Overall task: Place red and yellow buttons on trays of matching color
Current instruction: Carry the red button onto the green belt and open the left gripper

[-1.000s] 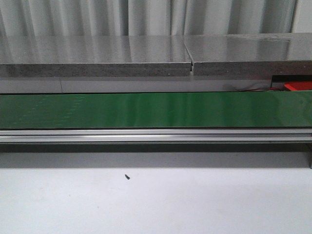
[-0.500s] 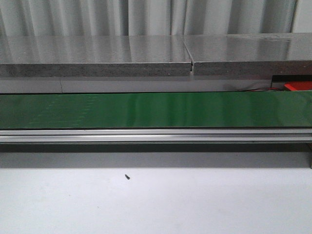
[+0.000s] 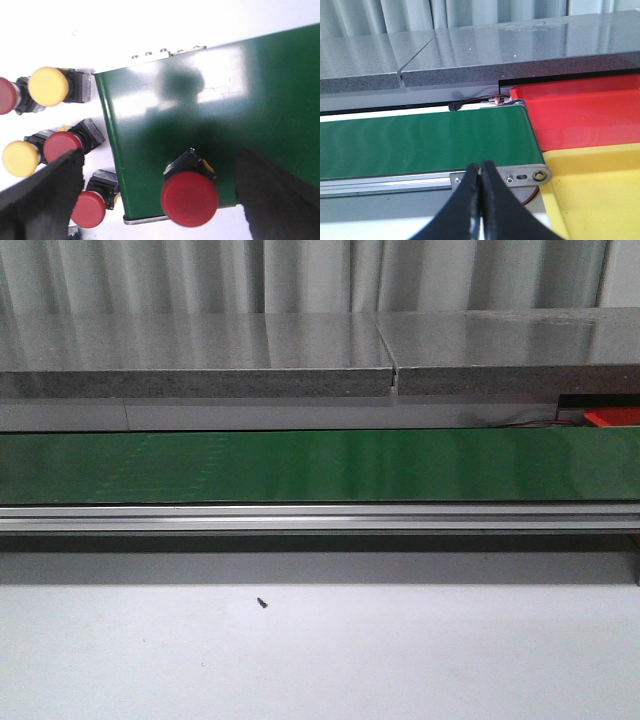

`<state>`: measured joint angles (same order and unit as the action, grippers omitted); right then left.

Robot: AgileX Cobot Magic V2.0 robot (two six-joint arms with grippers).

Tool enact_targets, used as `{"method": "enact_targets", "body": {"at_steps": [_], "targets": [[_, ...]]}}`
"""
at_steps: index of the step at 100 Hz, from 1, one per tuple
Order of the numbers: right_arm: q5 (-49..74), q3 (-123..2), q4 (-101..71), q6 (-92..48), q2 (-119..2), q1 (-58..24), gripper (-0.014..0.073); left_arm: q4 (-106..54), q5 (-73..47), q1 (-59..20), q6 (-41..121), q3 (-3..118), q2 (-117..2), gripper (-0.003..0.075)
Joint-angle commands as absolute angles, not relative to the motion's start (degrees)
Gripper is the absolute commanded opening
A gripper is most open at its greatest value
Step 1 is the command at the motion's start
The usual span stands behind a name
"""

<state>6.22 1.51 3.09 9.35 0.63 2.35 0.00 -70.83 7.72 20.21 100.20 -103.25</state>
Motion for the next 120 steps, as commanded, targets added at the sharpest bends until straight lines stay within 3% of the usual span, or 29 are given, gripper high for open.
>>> {"method": "enact_targets", "body": {"at_steps": [1,60,80,120], "targets": [[1.9,0.8,3.8,9.1,1.7,2.8,-0.0067,0.0,-70.7,8.7,17.9,102.2,-98.6,0.0582],[1.9,0.8,3.8,9.1,1.7,2.8,-0.0067,-4.8,-72.4,26.4,12.2,98.4,-98.7,0.0575],[1.9,0.8,3.8,9.1,1.7,2.8,-0.0067,1.8,-73.5,28.9,1.0,98.4,-102.2,0.0575],[1.9,0.8,3.8,9.1,1.7,2.8,-0.0067,-3.8,-72.9,31.7,-10.0,98.5,-107.1,0.0575]]}}
